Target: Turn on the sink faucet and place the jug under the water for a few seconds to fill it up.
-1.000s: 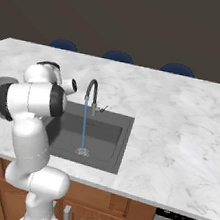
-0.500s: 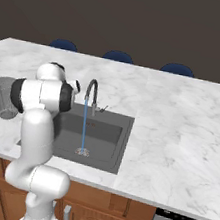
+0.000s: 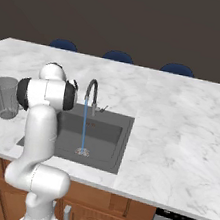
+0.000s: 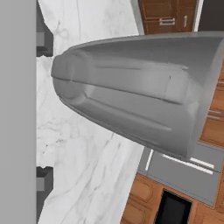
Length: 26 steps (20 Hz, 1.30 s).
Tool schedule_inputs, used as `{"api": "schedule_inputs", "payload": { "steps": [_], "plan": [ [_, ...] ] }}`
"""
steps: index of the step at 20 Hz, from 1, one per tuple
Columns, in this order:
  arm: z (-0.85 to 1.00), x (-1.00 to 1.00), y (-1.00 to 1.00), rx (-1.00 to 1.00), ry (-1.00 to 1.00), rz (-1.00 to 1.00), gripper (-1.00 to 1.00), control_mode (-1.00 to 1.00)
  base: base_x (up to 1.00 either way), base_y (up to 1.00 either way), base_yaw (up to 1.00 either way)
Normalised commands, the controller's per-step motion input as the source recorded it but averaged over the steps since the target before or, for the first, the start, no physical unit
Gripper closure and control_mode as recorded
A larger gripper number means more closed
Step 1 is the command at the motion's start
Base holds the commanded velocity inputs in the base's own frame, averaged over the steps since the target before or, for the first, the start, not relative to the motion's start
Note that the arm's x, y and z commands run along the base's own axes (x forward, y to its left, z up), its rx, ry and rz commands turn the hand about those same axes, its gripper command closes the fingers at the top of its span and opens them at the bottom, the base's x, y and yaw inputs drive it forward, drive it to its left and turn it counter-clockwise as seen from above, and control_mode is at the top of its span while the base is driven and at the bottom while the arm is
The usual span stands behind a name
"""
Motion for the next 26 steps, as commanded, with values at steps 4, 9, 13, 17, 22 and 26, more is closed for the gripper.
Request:
{"api": "schedule_inputs", "payload": {
  "steps": [4,9,13,17,22,26],
  "plan": [
    [-0.01,0.19,0.14,0.00,0.03,0.02,-1.00,-1.00,0.00,0.00,0.00],
    [-0.08,0.24,0.06,0.00,0.02,0.04,-1.00,-1.00,0.00,0.00,0.00],
    [-0.12,0.20,0.02,0.00,0.02,0.05,-1.00,-1.00,0.00,0.00,0.00],
    [-0.09,0.07,0.13,0.00,0.01,0.04,-1.00,-1.00,0.00,0.00,0.00],
    [-0.01,0.00,0.29,0.00,0.02,0.01,-1.00,-1.00,0.00,0.00,0.00],
    [-0.01,0.00,0.31,0.00,0.02,0.00,-1.00,-1.00,0.00,0.00,0.00]
  ]
}}
